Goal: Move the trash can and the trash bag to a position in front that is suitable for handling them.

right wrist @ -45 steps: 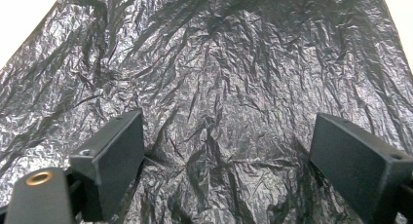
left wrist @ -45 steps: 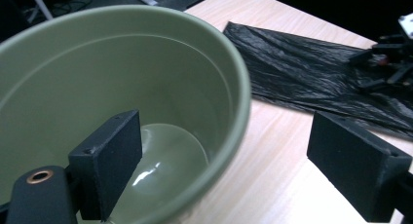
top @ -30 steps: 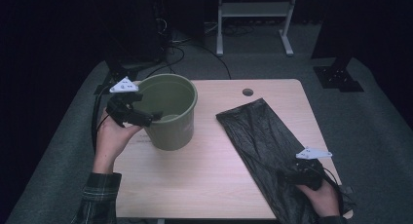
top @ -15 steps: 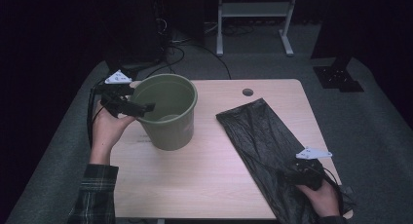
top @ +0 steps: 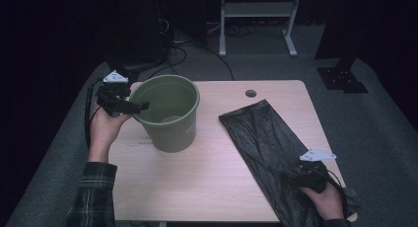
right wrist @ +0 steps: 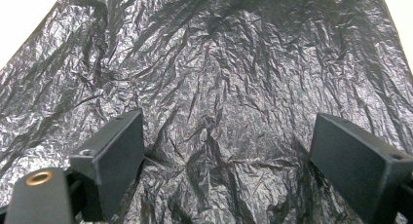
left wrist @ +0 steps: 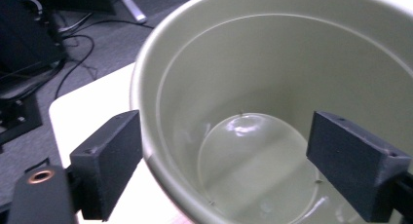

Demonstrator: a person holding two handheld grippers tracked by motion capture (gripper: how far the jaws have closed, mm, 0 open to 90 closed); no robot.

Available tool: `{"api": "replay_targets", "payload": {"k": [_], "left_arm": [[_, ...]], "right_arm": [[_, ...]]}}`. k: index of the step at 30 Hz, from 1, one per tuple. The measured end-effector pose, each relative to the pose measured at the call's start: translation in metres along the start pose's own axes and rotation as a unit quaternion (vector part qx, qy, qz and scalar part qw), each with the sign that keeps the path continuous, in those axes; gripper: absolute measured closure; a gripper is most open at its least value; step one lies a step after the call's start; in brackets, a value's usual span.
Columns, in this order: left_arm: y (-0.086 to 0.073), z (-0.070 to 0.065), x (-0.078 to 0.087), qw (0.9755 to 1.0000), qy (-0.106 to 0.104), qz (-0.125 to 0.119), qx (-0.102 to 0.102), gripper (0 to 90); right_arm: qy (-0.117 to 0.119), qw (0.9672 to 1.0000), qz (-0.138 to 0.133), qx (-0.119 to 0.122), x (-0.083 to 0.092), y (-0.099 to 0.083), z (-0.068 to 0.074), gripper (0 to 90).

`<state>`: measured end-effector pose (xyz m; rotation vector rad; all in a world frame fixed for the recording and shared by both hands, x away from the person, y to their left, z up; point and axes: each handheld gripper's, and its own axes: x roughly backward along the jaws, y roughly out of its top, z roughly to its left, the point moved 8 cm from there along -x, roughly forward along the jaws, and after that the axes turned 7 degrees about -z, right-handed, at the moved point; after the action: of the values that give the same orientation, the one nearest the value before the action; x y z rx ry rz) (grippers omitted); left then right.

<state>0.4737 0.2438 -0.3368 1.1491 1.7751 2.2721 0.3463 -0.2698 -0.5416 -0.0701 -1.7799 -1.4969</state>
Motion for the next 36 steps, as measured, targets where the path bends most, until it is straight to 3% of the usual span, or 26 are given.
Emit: {"api": "replay_targets", "payload": {"k": [4,6,14,22,25,36], "left_arm": [[-0.003,0.004,-0.001,0.9999,0.01,0.006,0.005,22.5],[-0.008,0.009,-0.005,0.9993,0.026,0.023,0.013,24.0],[-0.009,0.015,-0.002,0.999,0.035,0.019,0.022,42.4],[-0.013,0.02,-0.005,0.9982,0.041,0.031,0.028,48.0],[-0.015,0.022,-0.004,0.9979,0.045,0.035,0.03,54.8],[-0.016,0.021,-0.004,0.997,0.054,0.036,0.043,58.0]], "right_arm": [[0.0,1.0,0.0,0.0,0.0,0.0,0.0,11.8],[0.0,1.0,0.0,0.0,0.0,0.0,0.0,11.8],[0.0,1.0,0.0,0.001,0.0,0.0,0.0,11.8],[0.0,1.0,0.0,0.001,0.0,0.0,0.0,11.8],[0.0,1.0,0.0,0.001,0.0,0.0,0.0,11.8],[0.0,1.0,0.001,0.0,0.0,0.0,0.0,11.8]]}}
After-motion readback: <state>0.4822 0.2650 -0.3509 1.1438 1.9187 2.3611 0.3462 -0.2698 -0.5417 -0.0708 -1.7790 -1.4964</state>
